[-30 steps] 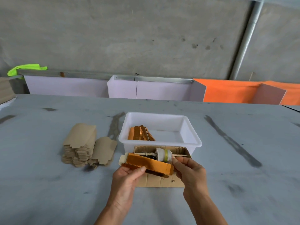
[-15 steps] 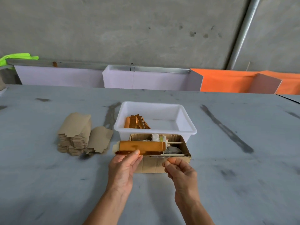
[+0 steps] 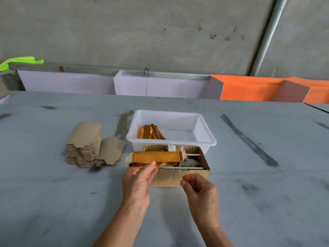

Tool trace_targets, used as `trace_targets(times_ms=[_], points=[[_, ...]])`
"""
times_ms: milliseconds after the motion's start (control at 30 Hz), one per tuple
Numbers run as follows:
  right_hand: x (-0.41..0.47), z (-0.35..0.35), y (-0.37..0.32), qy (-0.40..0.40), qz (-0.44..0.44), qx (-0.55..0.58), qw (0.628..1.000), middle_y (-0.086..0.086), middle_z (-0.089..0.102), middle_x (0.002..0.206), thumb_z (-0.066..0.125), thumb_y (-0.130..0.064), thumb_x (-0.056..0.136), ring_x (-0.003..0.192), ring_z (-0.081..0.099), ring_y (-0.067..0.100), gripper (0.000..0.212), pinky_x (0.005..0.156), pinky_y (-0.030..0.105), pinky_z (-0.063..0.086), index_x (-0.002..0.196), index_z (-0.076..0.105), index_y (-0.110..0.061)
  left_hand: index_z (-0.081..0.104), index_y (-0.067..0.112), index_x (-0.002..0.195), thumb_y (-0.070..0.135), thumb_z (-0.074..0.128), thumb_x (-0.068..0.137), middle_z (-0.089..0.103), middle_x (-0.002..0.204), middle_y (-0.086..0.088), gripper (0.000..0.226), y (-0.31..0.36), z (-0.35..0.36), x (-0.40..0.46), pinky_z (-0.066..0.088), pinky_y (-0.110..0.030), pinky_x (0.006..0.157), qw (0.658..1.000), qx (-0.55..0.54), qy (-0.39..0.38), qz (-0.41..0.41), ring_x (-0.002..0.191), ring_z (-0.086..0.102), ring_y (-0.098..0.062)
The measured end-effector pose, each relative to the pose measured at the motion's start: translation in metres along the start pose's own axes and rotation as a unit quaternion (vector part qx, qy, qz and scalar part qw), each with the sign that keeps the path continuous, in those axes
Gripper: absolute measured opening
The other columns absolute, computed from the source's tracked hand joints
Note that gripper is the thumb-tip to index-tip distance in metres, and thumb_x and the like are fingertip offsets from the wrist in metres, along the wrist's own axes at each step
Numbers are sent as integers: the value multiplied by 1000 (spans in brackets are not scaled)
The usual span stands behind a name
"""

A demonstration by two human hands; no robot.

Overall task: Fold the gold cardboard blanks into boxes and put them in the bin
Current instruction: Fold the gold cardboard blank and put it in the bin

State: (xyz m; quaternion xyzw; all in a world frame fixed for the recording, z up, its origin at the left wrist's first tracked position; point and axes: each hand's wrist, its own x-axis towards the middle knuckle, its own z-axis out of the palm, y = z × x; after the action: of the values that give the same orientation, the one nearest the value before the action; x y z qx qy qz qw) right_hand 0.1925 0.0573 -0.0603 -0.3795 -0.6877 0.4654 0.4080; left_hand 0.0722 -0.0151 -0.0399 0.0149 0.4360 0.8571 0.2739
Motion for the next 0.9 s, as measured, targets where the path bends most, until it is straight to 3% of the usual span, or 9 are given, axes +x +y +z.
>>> trace_targets(times_ms=[233, 367, 533, 733, 900], points=[[1, 2, 7, -8, -46, -84, 995, -10, 69, 78, 69, -4, 83, 73, 63, 5, 14, 66, 10, 49, 91, 73, -16, 61, 7, 79, -9, 65, 79, 68, 95, -18, 16, 2, 6, -3, 53, -37, 85, 1000, 17, 25, 4, 97, 66, -32], [3, 3, 8, -7, -70, -103, 992, -12, 67, 76, 67, -3, 84, 71, 62, 5, 15, 68, 17, 51, 89, 73, -15, 60, 6, 76, -9, 66, 79, 67, 94, -19, 16, 2, 7, -4, 53, -33, 78, 999, 19, 42, 8, 99, 66, -34], [6, 4, 13, -5, -59, -78, 995, -12, 67, 77, 67, 0, 84, 72, 62, -1, 16, 65, 4, 46, 90, 74, -12, 62, 6, 78, -7, 67, 79, 67, 100, -22, 14, 3, 6, -5, 54, -31, 75, 998, 17, 55, 13, 97, 67, -33], [10, 4, 18, -2, -59, -59, 996, -16, 67, 78, 68, 3, 81, 76, 64, -2, 19, 67, 4, 47, 90, 75, -12, 63, 5, 79, -9, 65, 80, 68, 88, -13, 15, 2, 8, -6, 55, -31, 72, 998, 22, 55, 31, 95, 66, -33], [11, 2, 21, -3, -65, -82, 995, -9, 68, 80, 68, 4, 81, 77, 63, 0, 19, 68, 4, 48, 91, 75, -11, 62, 4, 79, -9, 65, 80, 67, 90, -17, 13, 0, 7, -7, 56, -35, 77, 997, 30, 65, 28, 95, 66, -34]])
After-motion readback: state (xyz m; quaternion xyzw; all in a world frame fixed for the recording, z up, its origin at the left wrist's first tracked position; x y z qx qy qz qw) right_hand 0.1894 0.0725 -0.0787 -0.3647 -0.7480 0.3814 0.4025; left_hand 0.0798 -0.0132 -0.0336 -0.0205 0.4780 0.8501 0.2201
